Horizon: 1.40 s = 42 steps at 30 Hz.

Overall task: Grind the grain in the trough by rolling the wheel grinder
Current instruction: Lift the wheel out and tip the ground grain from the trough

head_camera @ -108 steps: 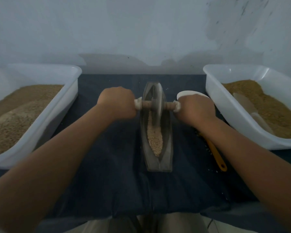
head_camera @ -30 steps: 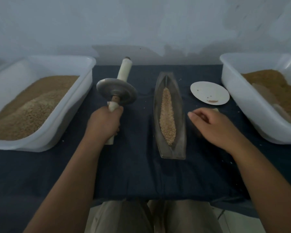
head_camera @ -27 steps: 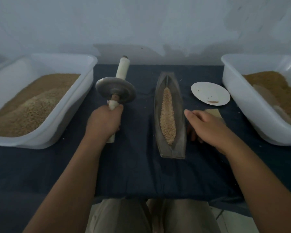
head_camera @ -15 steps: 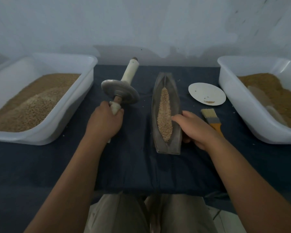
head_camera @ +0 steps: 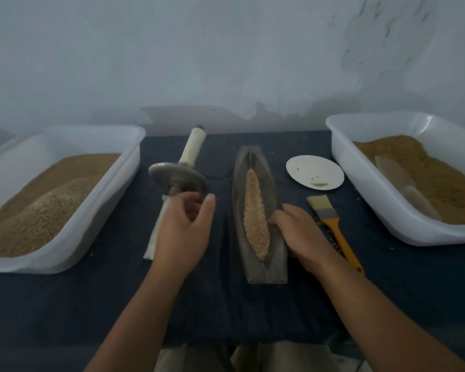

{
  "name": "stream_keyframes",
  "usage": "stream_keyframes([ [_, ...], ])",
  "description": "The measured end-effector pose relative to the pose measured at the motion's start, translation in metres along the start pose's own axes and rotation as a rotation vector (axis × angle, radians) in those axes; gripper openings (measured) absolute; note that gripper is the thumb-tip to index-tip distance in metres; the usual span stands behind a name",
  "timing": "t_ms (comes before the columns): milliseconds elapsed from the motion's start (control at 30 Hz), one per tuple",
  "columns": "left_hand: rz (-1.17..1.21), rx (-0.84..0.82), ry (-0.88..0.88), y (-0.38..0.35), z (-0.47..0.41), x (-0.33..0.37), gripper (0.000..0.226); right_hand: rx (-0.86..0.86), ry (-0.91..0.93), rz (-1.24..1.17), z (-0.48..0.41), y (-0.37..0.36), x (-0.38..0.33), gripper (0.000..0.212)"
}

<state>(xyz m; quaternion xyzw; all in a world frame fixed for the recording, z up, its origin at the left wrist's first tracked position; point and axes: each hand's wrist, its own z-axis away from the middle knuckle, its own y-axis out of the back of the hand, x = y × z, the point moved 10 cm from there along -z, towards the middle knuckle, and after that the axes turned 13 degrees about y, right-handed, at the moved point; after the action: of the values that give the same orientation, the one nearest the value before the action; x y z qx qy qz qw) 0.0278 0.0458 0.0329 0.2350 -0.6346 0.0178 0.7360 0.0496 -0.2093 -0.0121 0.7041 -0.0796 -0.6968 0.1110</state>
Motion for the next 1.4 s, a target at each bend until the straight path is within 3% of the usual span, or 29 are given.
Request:
stream_keyframes([
  [67, 0.261, -0.464, 0.329, -0.067, 0.006, -0.014, 0.051, -0.005, 0.016, -0.043, 0.007, 0.002, -0.010, 0.020],
  [133, 0.514, -0.756, 0.527, -0.107, 0.022, -0.005, 0.064, -0.027, 0.064, -0.051, 0.016, 0.002, -0.025, 0.026],
  [233, 0.784, -0.858, 0.516, -0.122, 0.026, 0.018, 0.063, -0.063, 0.145, -0.024, 0.030, 0.001, -0.044, 0.027],
  [367, 0.905, -0.918, 0.480, -0.130, 0.034, 0.020, 0.064, -0.104, 0.208, 0.125, 0.037, 0.002, -0.052, 0.021],
  [433, 0.906, -0.883, 0.478, -0.129, 0.035, 0.015, 0.056, -0.051, 0.332, 0.321, 0.040, 0.016, -0.065, 0.022],
  [533, 0.970, -0.826, 0.469, -0.125, 0.033, 0.010, 0.058, 0.228, 0.478, 0.629, 0.049, 0.065, -0.078, 0.024],
  [633, 1.036, -0.741, 0.438, -0.109, 0.026, 0.010, 0.051, 0.268, 0.253, 0.973, 0.048, 0.106, -0.042, 0.030],
  [767, 1.060, -0.633, 0.353, -0.073, 0.015, 0.024, 0.054, 0.020, -0.028, 1.105, 0.041, 0.109, 0.009, 0.041],
  [933, 1.047, -0.460, 0.221, -0.002, -0.015, 0.051, 0.047, 0.031, -0.036, 1.122, 0.039, 0.109, 0.011, 0.033],
  [1100, 1.029, -0.251, 0.100, 0.093, -0.058, 0.078, 0.043, -0.046, -0.162, 1.170, 0.036, 0.110, 0.022, 0.045],
  [1300, 1.053, -0.110, 0.015, 0.192, -0.107, 0.079, 0.024, 0.162, -0.049, 0.825, 0.033, 0.126, 0.020, 0.048],
  [1400, 1.034, -0.037, 0.004, 0.233, -0.128, 0.064, 0.021, 0.209, 0.071, 0.651, 0.017, 0.125, 0.015, 0.064],
])
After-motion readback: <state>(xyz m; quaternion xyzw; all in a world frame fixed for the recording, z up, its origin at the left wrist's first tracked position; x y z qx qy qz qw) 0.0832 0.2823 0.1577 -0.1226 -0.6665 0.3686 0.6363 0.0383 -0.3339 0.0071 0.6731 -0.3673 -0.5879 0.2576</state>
